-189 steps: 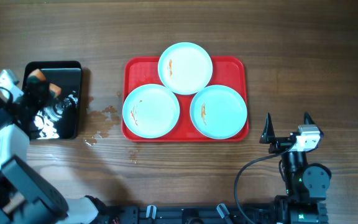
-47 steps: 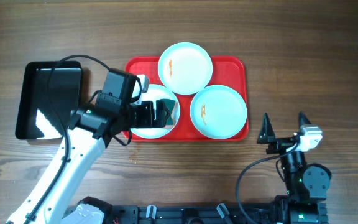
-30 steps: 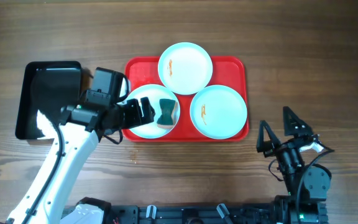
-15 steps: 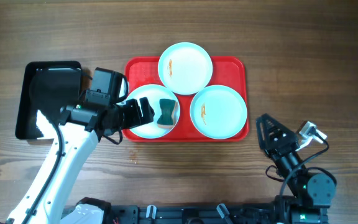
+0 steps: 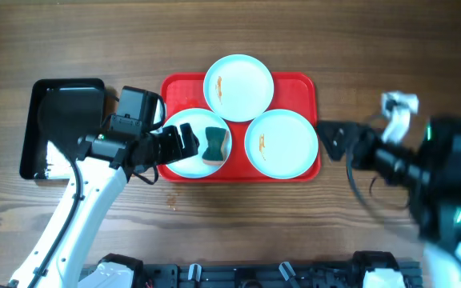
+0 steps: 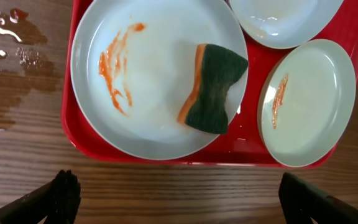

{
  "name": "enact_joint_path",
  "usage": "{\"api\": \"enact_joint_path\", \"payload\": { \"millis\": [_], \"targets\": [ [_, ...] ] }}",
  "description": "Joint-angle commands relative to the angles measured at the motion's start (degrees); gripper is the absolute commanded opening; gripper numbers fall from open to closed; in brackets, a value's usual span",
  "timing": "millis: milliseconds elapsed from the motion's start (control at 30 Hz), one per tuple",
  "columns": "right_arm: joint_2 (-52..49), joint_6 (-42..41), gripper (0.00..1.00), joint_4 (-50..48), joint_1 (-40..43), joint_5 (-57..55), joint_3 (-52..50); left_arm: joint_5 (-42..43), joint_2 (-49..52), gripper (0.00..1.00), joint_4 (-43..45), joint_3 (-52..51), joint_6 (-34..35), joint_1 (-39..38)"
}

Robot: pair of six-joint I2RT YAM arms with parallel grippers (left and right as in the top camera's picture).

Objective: Clean dirty plates on tray and stack at the side
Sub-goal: 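Reach the right gripper to the rim of the left plate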

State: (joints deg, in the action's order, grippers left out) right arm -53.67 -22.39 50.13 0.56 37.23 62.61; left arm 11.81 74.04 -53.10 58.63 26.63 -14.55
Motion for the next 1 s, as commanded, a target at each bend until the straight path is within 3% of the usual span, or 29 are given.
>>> {"api": "enact_joint_path", "payload": {
  "millis": [0, 133, 267, 433, 500, 567, 800, 967],
  "targets": [
    [-13.9, 14.9, 1.0, 14.7, -7.2, -9.5, 19.0, -1.7, 0.2, 1.0, 0.1, 0.2, 2.8, 0.2],
    [-25.0, 13.1, 1.0, 25.2, -17.0, -19.1, 29.6, -3.2, 0.2, 1.0, 0.1, 0.2, 2.8, 0.2],
    [-32.6, 9.9, 1.0, 24.1, -22.3, -18.3, 29.9, -3.8, 0.2, 1.0, -0.5, 0.2, 3.3, 0.2],
    [-42.2, -0.8, 1.0, 23.2, -23.5, -17.9, 29.9, -8.6, 0.2, 1.0, -2.5, 0.1, 6.3, 0.2],
    [-45.5, -0.8, 0.84, 22.1, -23.5, -16.9, 29.9, -9.2, 0.2, 1.0, -3.0, 0.1, 6.3, 0.2],
    [-48.8, -0.4, 0.78, 20.8, -23.5, -15.0, 29.9, -11.0, 0.2, 1.0, -3.7, 0.1, 7.6, 0.2],
    [-57.9, -4.0, 0.23, 17.5, -25.0, -14.7, 29.8, -15.8, 0.2, 1.0, -5.0, -0.8, 11.8, 3.2],
    [-63.0, -6.1, 0.19, 14.5, -27.0, -13.9, 29.8, -15.7, 0.3, 1.0, -4.3, -2.6, 11.8, 4.6]
  ]
}}
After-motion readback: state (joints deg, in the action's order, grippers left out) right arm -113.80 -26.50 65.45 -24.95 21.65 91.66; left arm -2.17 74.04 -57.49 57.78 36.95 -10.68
